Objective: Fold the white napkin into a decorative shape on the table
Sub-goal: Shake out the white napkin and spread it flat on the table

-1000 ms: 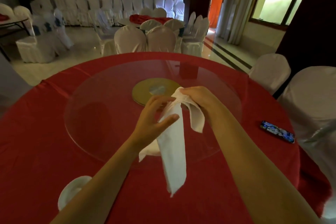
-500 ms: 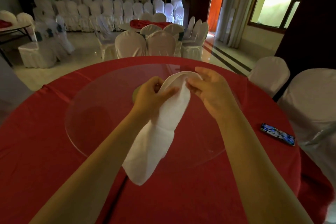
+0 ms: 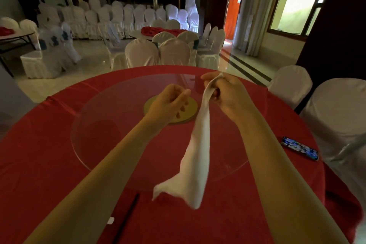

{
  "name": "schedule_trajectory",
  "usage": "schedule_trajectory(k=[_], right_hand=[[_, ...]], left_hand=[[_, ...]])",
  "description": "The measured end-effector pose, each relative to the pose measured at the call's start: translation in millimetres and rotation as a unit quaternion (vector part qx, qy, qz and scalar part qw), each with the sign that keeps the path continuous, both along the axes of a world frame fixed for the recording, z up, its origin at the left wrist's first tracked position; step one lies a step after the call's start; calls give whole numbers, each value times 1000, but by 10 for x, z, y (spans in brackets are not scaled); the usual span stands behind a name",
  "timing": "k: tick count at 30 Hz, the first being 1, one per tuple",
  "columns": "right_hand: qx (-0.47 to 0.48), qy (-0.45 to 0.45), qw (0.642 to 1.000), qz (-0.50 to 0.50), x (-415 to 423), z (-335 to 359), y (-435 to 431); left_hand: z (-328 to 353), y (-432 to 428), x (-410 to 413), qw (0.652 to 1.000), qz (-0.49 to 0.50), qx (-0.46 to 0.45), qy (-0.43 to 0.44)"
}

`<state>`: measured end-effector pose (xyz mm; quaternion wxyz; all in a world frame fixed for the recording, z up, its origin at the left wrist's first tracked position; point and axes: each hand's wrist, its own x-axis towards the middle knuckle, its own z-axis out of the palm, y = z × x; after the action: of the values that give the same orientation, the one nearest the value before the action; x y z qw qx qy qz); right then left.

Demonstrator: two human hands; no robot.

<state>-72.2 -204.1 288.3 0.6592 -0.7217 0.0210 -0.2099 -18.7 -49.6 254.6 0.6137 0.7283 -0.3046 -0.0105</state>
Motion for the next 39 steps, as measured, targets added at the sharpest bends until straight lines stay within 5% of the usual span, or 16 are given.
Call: schedule_trajectory(k=[4,12,18,24,30,35,39], right_hand=[[-85,-1,996,1,8,62,112],[-230,-54,967,-92,52,168,171],[-162,-81,979,-89,10,229,149],[-152,-128,958,-206,61,294,51],[-153,-80,941,-292,108,232,-154],[-204,-38,929,-307,-5,168,-287],[-220,-54,924,-308,-195,245,-366]], left_hand=[[-72,-150,-40,995,17,76,-65],[23,-239,-171,996,35,-10,-85],[-125,-213,-52,989,96,30,-108],[-444,17,148,966,123,188,-124],[-812,511,443,926,150,338,-78],[-492,664,499,929,289,196,-121],[-38,716,303,928,294,43,-225]])
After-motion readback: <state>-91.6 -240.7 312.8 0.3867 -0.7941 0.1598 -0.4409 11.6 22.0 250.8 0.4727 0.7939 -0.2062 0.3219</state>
